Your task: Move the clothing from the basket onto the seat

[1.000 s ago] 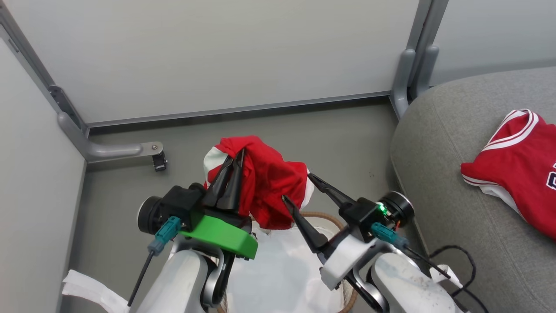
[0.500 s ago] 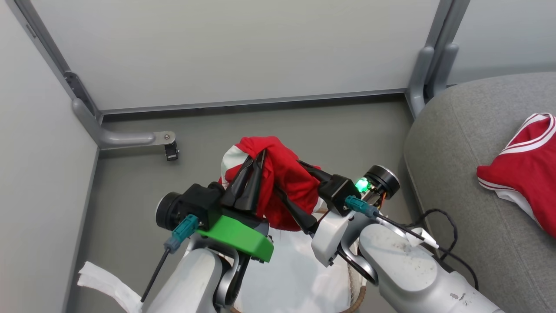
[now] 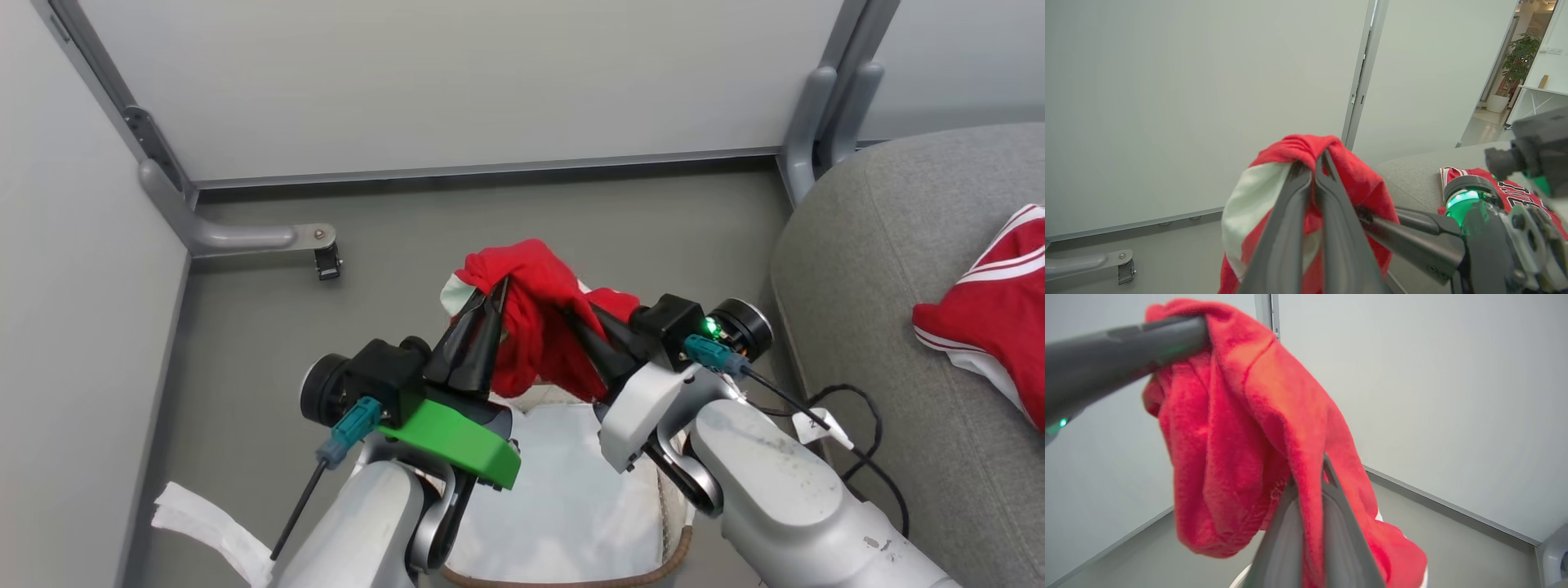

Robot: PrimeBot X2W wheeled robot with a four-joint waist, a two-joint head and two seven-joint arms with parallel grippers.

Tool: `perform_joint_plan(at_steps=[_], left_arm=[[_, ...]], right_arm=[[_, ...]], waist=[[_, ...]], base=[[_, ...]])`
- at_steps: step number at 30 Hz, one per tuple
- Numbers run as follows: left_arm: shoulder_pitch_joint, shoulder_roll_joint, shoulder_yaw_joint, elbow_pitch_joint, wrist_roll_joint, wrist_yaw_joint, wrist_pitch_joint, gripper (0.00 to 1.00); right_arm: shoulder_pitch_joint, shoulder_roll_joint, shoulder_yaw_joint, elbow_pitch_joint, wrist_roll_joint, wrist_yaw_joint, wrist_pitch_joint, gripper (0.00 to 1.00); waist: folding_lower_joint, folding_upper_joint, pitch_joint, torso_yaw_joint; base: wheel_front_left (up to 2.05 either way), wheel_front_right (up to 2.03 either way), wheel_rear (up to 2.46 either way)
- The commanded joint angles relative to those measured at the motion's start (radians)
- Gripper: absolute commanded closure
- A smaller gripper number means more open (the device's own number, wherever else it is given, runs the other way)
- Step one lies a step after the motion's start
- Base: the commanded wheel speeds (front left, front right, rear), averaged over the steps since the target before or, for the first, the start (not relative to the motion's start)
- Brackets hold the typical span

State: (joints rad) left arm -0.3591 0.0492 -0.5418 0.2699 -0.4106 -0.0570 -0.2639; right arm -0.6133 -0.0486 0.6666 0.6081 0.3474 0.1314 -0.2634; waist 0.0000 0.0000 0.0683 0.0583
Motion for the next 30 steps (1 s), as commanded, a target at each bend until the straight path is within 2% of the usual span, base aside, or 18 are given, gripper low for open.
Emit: perform_joint_plan(at_steps=[1, 9, 30], left_arm=[[-0.005, 0.003, 0.004, 0.008, 0.017, -0.006, -0.001, 0.01], [0.016, 0.003, 0.015, 0.033, 0.03, -0.028, -0.001, 0.0], [0.054, 0.004, 0.071, 0.052, 0.089, -0.059, 0.0, 0.0]], right_arm=[[0.019, -0.005, -0.017, -0.012, 0.002, -0.001, -0.002, 1.0], [0.063, -0.004, -0.121, -0.064, -0.011, -0.001, -0.002, 1.0], [0.145, -0.004, -0.236, -0.173, -0.033, -0.001, -0.002, 1.0]], waist=[[0.0, 0.0, 0.005, -0.016], [0.0, 0.0, 0.013, -0.102], [0.0, 0.0, 0.047, -0.508]], base=[[0.0, 0.0, 0.0], [0.0, 0.0, 0.0], [0.0, 0.0, 0.0]])
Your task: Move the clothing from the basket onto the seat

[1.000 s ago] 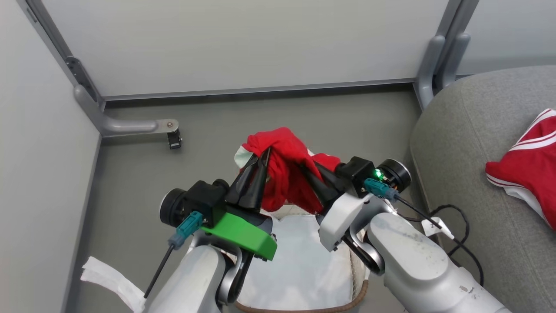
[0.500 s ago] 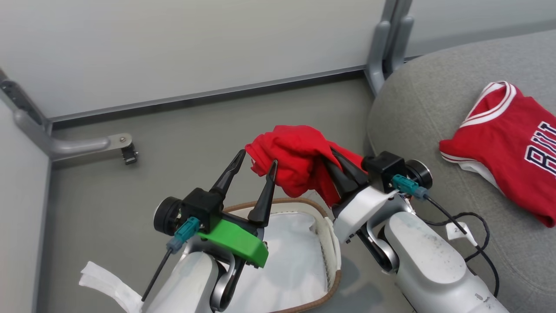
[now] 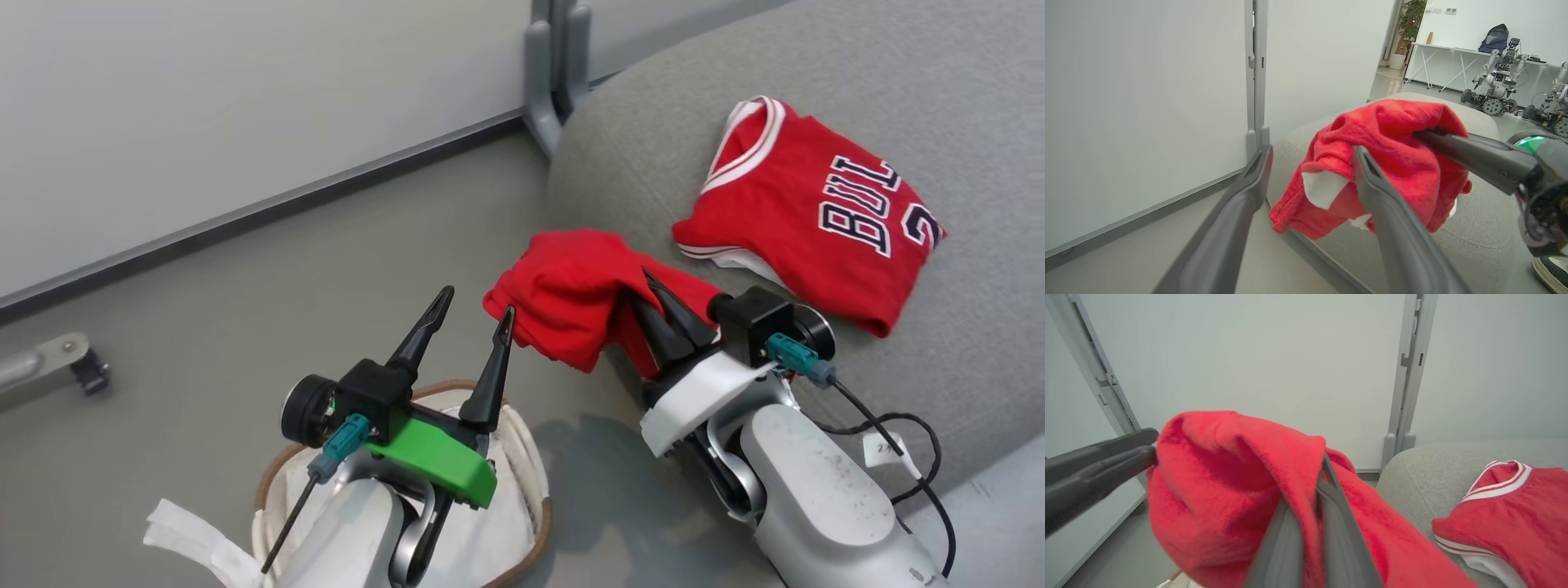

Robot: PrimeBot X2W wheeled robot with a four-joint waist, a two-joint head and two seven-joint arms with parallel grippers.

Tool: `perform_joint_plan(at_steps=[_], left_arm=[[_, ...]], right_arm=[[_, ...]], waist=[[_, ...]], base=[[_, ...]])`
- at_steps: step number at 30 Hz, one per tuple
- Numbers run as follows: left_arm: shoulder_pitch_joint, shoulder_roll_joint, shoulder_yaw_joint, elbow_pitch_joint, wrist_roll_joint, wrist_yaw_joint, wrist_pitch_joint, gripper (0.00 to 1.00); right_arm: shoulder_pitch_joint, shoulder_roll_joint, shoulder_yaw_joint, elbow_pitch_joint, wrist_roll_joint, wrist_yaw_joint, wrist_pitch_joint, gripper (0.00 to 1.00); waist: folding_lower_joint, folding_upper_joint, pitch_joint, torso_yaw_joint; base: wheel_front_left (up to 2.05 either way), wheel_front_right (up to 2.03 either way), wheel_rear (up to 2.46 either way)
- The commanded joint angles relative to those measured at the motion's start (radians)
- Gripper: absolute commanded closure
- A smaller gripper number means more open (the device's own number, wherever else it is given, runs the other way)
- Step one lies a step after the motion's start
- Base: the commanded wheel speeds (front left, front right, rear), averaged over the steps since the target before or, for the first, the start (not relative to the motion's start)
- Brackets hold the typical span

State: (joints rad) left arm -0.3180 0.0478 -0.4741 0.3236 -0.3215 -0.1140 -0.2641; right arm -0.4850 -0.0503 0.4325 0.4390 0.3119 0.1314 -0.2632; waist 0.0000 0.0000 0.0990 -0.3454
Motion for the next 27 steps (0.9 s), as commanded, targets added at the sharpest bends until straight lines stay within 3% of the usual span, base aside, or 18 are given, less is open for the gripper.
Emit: perform_joint_plan(at_steps=[1, 8, 20, 27], left_arm=[[0.015, 0.005, 0.005, 0.0, 0.004, -0.003, 0.0, 0.0], [-0.021, 0.006, -0.026, 0.015, 0.004, -0.01, 0.0, 0.0], [-0.069, 0.006, -0.089, 0.053, -0.017, -0.018, 0.0, 0.0], [-0.067, 0.006, -0.079, 0.065, -0.002, -0.018, 0.0, 0.0]], right_arm=[[0.016, -0.002, -0.002, -0.009, 0.004, -0.001, -0.002, 1.0], [0.054, -0.002, -0.076, -0.041, -0.018, -0.001, -0.002, 1.0], [0.115, -0.002, -0.183, -0.097, -0.068, -0.001, -0.002, 1.0], [0.057, -0.002, -0.204, -0.101, -0.1, -0.001, -0.002, 1.0]], waist=[[0.0, 0.0, 0.019, -0.126], [0.0, 0.0, 0.041, -0.186], [0.0, 0.0, 0.071, -0.197], [0.0, 0.0, 0.084, -0.194]], base=[[0.0, 0.0, 0.0], [0.0, 0.0, 0.0], [0.0, 0.0, 0.0], [0.0, 0.0, 0.0]])
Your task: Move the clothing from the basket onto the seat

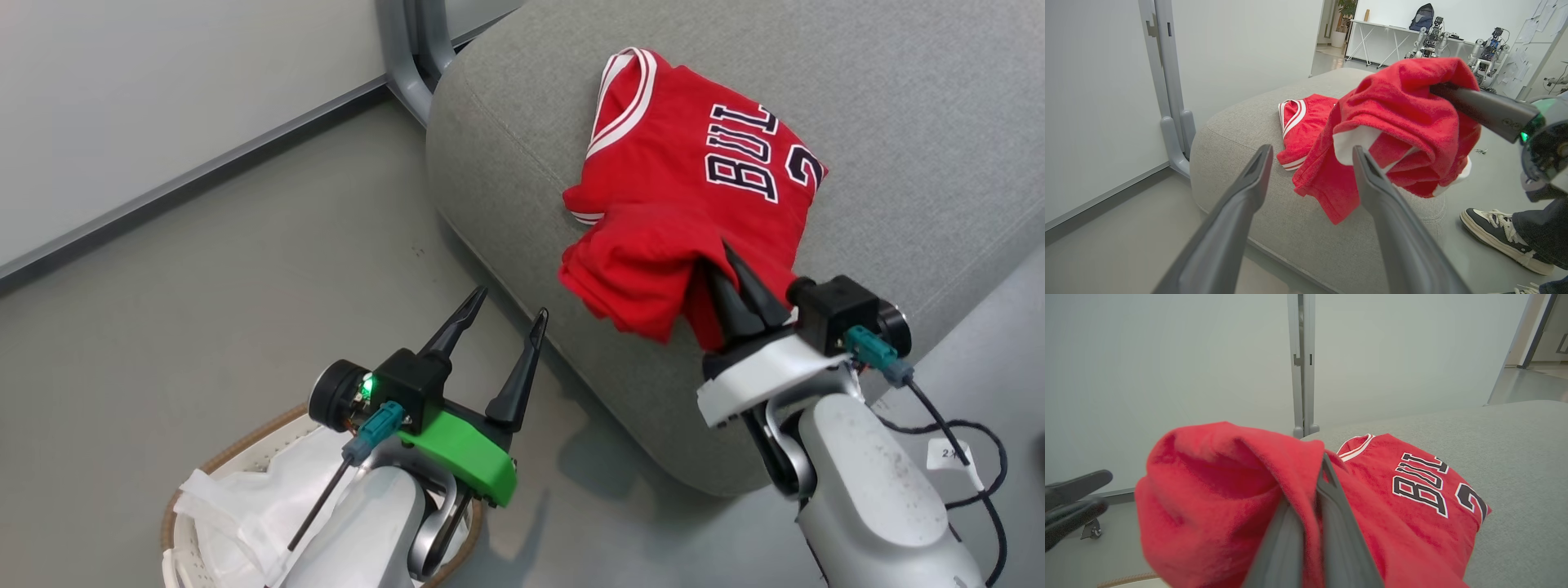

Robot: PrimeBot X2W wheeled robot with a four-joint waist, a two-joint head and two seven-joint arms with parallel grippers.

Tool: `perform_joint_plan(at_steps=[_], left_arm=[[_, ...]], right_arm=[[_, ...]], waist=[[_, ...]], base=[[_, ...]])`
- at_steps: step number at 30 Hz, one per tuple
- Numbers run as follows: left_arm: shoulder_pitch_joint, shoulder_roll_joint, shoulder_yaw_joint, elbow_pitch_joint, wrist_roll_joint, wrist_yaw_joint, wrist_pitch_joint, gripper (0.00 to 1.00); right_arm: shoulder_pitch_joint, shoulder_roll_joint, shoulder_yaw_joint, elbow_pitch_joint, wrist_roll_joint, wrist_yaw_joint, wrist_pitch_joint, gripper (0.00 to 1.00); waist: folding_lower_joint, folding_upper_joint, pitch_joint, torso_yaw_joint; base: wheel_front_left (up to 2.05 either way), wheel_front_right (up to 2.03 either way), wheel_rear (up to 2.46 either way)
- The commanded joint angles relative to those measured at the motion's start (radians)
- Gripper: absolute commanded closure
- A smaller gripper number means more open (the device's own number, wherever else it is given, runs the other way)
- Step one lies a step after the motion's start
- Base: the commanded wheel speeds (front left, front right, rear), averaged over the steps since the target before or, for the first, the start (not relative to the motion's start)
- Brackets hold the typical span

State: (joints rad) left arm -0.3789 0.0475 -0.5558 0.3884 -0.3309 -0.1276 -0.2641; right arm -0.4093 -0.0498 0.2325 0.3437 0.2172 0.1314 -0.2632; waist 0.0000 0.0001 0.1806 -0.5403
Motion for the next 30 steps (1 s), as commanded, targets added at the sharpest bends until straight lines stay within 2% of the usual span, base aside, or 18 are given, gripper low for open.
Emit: perform_joint_plan(at_steps=[1, 8, 15, 25, 30], left_arm=[[-0.004, 0.006, 0.006, 0.001, 0.009, -0.005, 0.0, 0.0], [0.006, 0.016, 0.031, 0.005, 0.035, -0.005, 0.0, 0.0], [-0.014, 0.038, 0.05, 0.003, 0.06, -0.005, 0.0, 0.0], [-0.099, 0.073, 0.01, 0.007, 0.07, -0.005, 0.0, 0.0], [-0.138, 0.085, -0.003, 0.008, 0.072, -0.005, 0.0, 0.0]], right_arm=[[-0.031, -0.004, -0.007, -0.004, -0.011, -0.001, -0.002, 1.0], [-0.198, -0.067, -0.028, 0.019, -0.04, -0.001, -0.002, 1.0], [-0.39, -0.148, -0.044, 0.094, -0.08, -0.001, -0.002, 1.0], [-0.595, -0.269, -0.166, 0.24, -0.167, -0.001, -0.002, 1.0], [-0.647, -0.298, -0.245, 0.31, -0.21, -0.001, -0.002, 1.0]], waist=[[0.0, -0.0001, 0.006, 0.002], [0.0, -0.0001, 0.057, 0.005], [0.0, -0.0001, 0.135, 0.012], [0.0, -0.0001, 0.283, 0.1], [0.0, -0.0001, 0.347, 0.146]], base=[[0.0, 0.0, 0.0], [0.0, 0.0, 0.0], [0.0, 0.0, 0.0], [0.0, 0.0, 0.0], [0.0, 0.0, 0.0]])
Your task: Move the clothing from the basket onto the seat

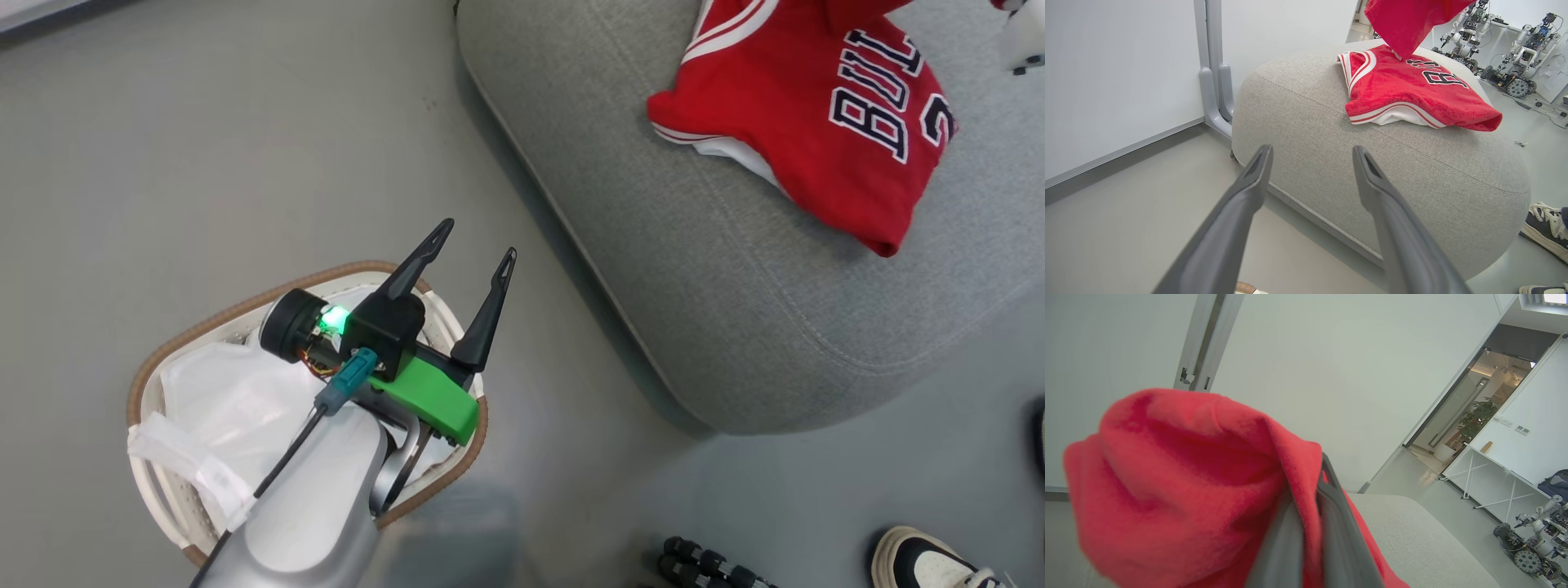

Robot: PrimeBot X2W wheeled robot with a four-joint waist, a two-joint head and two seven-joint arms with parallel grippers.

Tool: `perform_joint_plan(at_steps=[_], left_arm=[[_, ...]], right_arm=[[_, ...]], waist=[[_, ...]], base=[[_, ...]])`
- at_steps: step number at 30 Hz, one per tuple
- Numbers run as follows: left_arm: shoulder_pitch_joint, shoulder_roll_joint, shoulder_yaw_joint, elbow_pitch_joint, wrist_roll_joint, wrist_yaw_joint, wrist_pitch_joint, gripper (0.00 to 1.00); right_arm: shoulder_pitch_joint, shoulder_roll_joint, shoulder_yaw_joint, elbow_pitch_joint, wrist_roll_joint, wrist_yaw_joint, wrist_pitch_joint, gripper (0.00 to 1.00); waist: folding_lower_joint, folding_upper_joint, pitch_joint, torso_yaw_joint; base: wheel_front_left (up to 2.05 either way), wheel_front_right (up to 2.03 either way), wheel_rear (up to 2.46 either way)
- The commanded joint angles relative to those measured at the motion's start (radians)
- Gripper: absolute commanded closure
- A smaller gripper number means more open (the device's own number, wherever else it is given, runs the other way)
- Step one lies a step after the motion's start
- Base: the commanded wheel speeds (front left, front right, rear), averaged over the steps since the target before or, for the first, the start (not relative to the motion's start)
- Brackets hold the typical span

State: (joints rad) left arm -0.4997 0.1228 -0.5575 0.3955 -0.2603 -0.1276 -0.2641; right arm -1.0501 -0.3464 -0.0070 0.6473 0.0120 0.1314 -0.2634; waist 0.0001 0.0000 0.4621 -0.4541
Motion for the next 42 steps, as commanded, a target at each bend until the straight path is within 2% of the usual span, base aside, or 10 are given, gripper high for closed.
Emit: perform_joint_plan(at_steps=[1, 5, 10, 12, 13, 14, 15, 23, 28, 42], left_arm=[[-0.026, 0.012, -0.003, -0.001, 0.003, -0.005, 0.0, 0.0], [-0.053, 0.013, -0.008, -0.009, 0.008, -0.005, 0.0, 0.0], [-0.048, 0.022, 0.008, -0.023, 0.014, -0.005, 0.0, 0.0], [-0.041, 0.023, 0.013, -0.025, 0.015, -0.005, 0.0, 0.0], [-0.039, 0.024, 0.014, -0.025, 0.017, -0.005, 0.0, 0.0], [-0.038, 0.023, 0.016, -0.025, 0.018, -0.005, 0.0, 0.0], [-0.037, 0.023, 0.019, -0.025, 0.018, -0.005, 0.0, 0.0], [-0.006, 0.013, 0.074, -0.035, 0.028, -0.005, 0.0, 0.0], [0.03, 0.006, 0.139, -0.051, 0.036, -0.002, 0.0, 0.0], [0.165, -0.031, 0.347, -0.039, 0.076, 0.023, 0.0, 0.0]], right_arm=[[-0.014, -0.004, -0.029, 0.023, -0.017, -0.001, -0.002, 1.0], [-0.035, -0.012, -0.123, 0.082, -0.055, -0.001, -0.002, 1.0], [0.013, 0.032, -0.209, 0.117, -0.098, -0.001, -0.002, 1.0], [0.033, 0.043, -0.237, 0.125, -0.112, -0.001, -0.002, 0.62], [0.046, 0.053, -0.25, 0.131, -0.119, -0.001, -0.002, 0.53], [0.057, 0.061, -0.258, 0.133, -0.123, -0.001, -0.002, 0.29], [0.07, 0.069, -0.268, 0.133, -0.126, -0.001, -0.002, 0.0], [0.184, 0.124, -0.284, 0.085, -0.099, -0.001, -0.002, 0.0], [0.247, 0.138, -0.218, 0.031, -0.055, -0.001, -0.002, 0.0], [0.411, 0.181, -0.081, -0.057, 0.055, -0.001, -0.002, 0.0]], waist=[[-0.0001, 0.0, 0.077, 0.069], [-0.0001, 0.0, 0.114, 0.107], [-0.0001, 0.0, 0.136, 0.128], [-0.0001, 0.0, 0.139, 0.131], [-0.0001, 0.0, 0.139, 0.132], [-0.0001, 0.0, 0.139, 0.134], [-0.0001, 0.0, 0.138, 0.135], [-0.0001, 0.0, 0.086, 0.125], [-0.0001, 0.0, 0.035, 0.125], [-0.0001, 0.0, -0.142, 0.249]], base=[[0.0, 0.0, 0.0], [0.0, 0.0, 0.0], [0.0, 0.0, 0.0], [0.0, 0.0, 0.0], [0.0, 0.0, 0.0], [0.0, 0.0, 0.0], [0.0, 0.0, 0.0], [0.0, 0.0, 0.0], [0.0, 0.0, 0.0], [0.0, 0.0, 0.0]])
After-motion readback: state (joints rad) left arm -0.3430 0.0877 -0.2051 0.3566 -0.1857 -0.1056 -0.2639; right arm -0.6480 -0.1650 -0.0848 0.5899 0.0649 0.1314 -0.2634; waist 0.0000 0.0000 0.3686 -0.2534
